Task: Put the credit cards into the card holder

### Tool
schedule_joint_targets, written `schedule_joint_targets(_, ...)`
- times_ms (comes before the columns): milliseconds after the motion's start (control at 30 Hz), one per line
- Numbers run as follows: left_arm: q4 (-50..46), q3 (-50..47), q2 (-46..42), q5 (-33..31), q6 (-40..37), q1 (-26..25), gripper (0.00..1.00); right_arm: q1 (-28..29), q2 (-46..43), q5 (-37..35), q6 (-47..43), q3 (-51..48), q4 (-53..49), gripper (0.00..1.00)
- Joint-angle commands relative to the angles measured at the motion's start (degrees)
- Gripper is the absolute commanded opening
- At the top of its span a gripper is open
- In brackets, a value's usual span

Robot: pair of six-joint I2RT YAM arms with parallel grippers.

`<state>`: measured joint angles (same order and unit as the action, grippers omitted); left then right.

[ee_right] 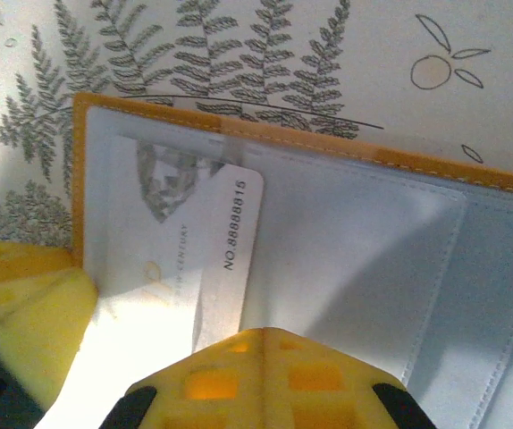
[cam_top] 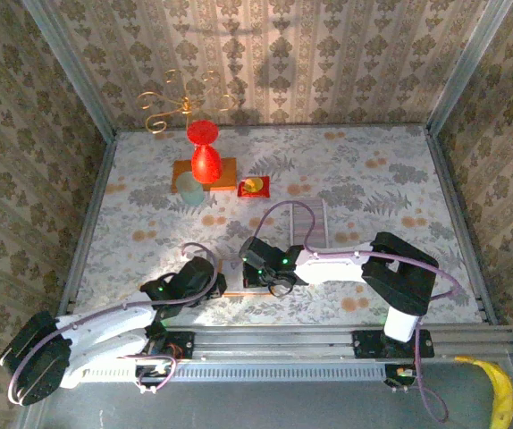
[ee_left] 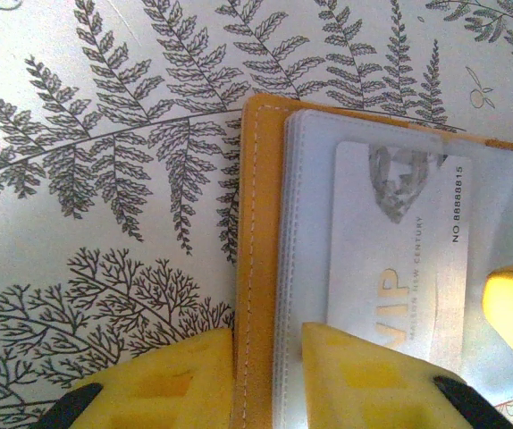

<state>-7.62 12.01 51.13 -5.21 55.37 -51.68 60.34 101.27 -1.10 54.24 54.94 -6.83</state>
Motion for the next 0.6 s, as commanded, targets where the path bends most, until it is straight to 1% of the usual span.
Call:
schedule_joint_targets(0,-4.14,-2.09,0.60,1.18,0.96,-0.08,0.26,0.71,2.40,-0.13,0.12,1.49,-1.79,0.00)
schedule_joint_targets(367,-3.45,-2.52,0.68,1.34,1.58,-0.21,0.26,1.97,4.29,1.58,0.15,4.91,1.10,0.00)
schedule_joint_targets(567,-2.50,-2.73,0.68,1.80,1.93,-0.41,0.28,2.15,4.00,4.76,3.00,2.90,8.89,0.00)
